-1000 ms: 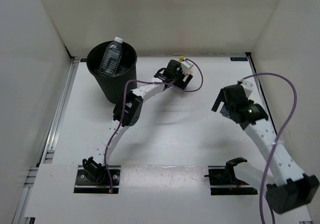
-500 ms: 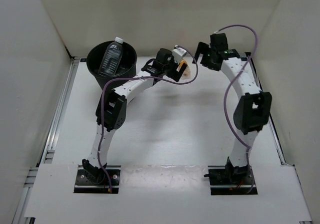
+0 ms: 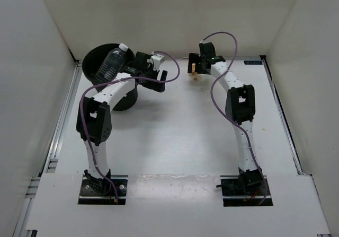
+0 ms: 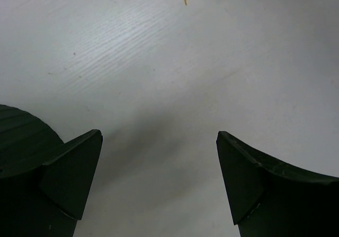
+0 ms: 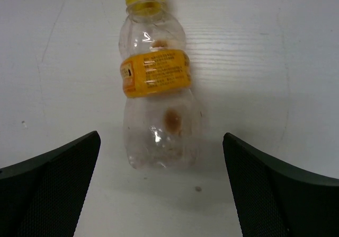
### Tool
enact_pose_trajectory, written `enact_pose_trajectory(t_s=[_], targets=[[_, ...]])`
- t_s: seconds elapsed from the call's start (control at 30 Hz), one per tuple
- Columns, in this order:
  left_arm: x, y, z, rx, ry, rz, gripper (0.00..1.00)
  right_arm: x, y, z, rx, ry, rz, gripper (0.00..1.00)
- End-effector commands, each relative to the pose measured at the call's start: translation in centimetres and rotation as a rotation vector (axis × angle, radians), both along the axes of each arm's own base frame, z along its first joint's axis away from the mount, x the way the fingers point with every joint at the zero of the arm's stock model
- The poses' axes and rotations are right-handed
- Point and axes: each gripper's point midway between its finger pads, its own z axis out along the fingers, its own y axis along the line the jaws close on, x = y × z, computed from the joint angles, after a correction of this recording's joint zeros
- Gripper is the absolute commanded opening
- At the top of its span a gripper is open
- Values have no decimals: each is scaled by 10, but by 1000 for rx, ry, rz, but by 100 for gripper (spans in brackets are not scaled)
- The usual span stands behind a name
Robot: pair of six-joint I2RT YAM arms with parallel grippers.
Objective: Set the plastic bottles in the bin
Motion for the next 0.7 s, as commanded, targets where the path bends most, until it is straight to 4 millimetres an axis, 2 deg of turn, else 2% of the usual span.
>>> enact_pose_trajectory(t_s=[0.0,0.03,0.1,0.13,0.2,0.27,0.3,0.37,0.4,0.5,0.57,0.6,0.67], targets=[[-31,-2,33,-56,26,-50,100,27,3,25,-86,-147,-47,100],[-35,-3,35,-64,29,-58,100,28,-1,26,-94,-150,-70,100],[-35,2,33,-60,39,-48,100,29,-6,13,-123,-136,-94,100],[-35,2,33,-60,39,-48,100,27,-7,11,-128,-127,-93,100],[-38,1,32,-64,51,-55,100,21,-3,-6,-126,-79,-55,100],[-37,-1,36,-73,45,-62,100,15,6,-13,-111,-49,-32,97],[-37,-1,36,-78,49,-55,100,9,4,-23,-124,-13,-30,95],[-36,-3,35,-84,53,-62,100,5,0,-23,-133,5,-58,91],[-36,-3,35,-84,53,-62,100,5,0,-23,-126,7,-65,84],[-34,-4,39,-87,45,-62,100,8,-1,-28,-138,13,-73,78],[-34,-4,39,-87,45,-62,100,9,2,-25,-132,18,-66,70],[-34,-4,39,-87,45,-62,100,9,1,-31,-136,28,-65,65],[-34,-4,39,-87,45,-62,100,7,1,-32,-139,36,-65,51]])
